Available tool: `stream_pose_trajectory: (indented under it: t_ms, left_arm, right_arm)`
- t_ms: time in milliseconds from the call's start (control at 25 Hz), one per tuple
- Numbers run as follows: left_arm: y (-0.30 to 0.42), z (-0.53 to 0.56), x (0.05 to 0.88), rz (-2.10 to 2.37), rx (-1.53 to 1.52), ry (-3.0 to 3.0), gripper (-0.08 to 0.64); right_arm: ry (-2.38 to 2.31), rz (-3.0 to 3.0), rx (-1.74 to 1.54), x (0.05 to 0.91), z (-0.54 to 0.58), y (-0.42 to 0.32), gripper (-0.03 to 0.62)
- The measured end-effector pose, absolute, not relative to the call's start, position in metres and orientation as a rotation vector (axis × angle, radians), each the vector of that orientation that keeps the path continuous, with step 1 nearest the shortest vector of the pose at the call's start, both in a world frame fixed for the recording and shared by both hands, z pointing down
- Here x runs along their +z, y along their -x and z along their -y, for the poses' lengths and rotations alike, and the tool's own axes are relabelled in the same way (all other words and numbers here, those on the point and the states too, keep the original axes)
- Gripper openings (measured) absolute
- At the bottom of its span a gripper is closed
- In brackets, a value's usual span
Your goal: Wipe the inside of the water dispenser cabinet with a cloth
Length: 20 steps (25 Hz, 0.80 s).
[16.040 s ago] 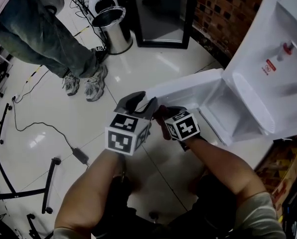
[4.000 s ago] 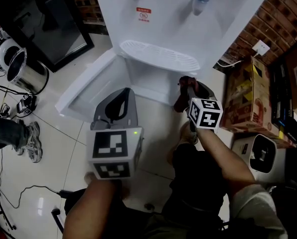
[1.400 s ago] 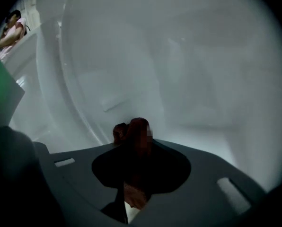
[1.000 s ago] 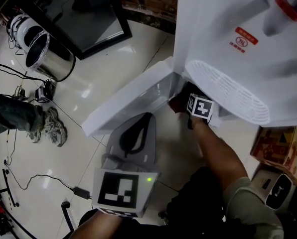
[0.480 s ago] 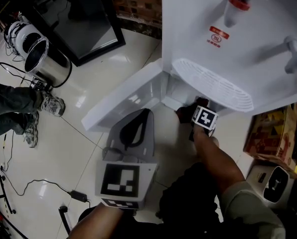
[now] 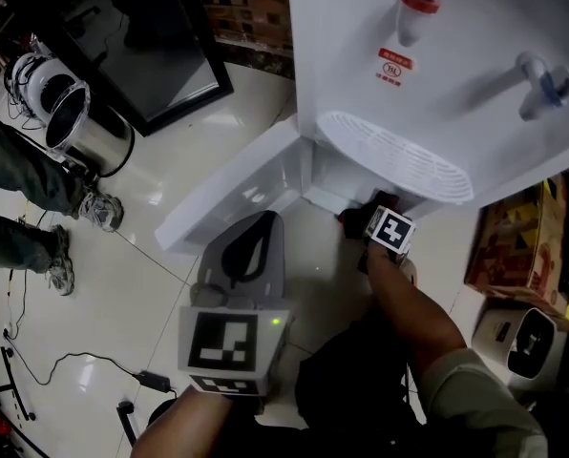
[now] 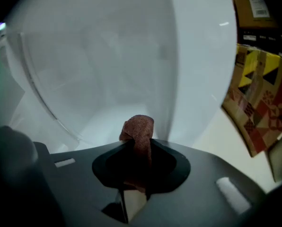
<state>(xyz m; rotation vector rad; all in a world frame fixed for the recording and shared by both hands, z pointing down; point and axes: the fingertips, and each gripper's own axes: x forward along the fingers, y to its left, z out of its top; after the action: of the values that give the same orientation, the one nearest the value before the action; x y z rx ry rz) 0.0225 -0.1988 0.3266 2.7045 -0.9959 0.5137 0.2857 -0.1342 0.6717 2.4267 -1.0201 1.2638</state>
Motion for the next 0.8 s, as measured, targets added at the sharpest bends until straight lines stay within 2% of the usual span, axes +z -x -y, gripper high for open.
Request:
stream_pose_trajectory:
  t_ms: [320,400,560,800]
  left_arm:
    - [0.034,0.226,0.321,1.184,0.556,-2.705,0.002]
    - [0.061,0.237,0.321,1.269,0.551,-2.687,0.04]
    - [0.107,0.249,0.321,1.377,0.551,-2.584,0.095]
    - [0.138,0.256,0.356,1.319,0.677,-2.484,0.174]
  right_arm:
    - [-2.144,1.737,0.822,0.616,0.23,-0.19,0.094]
    - [-2.057,1.803,0.775,0.616,0.244,-0.167,0.094]
    - [-1.947,1.803,0.815,0.644,0.263,-0.141,0.094]
    - [-1.877,1.651,0.949,0.696,0.263,-0.148,0.095]
